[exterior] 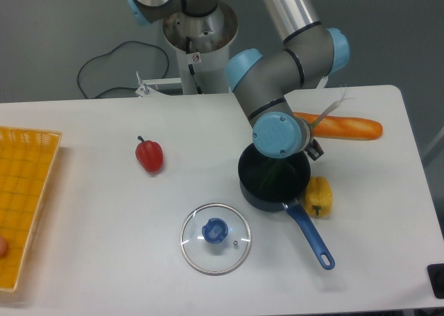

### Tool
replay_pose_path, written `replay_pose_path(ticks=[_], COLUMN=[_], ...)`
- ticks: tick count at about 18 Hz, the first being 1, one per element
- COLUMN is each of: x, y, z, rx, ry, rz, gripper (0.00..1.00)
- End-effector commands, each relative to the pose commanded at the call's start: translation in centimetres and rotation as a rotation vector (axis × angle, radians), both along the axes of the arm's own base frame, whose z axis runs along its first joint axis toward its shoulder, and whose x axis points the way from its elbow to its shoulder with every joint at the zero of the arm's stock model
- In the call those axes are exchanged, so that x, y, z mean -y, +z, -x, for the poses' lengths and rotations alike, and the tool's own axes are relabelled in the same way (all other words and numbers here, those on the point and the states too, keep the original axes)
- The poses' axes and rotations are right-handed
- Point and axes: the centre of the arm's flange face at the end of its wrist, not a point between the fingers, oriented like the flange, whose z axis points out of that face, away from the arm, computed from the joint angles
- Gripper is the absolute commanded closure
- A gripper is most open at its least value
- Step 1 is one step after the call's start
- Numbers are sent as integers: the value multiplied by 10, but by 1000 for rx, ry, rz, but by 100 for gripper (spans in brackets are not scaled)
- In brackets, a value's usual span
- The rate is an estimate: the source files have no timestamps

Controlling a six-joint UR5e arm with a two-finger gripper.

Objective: Place the green onion in the pot
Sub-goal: 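Push the gripper down into the pot to seat the onions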

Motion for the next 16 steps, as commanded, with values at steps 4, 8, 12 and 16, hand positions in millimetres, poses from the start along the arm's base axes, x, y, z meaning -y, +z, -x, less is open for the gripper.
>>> replay_pose_path(ticks=[4, 8, 12, 16], x=[0, -3, -2, -2], y=[-1, -2, -3, -2], z=[0, -3, -3, -3], rx=[1, 3, 4, 4], ry=[0, -5, -5, -6], rz=[1, 2, 3, 3], gripper=[79, 78, 78, 67])
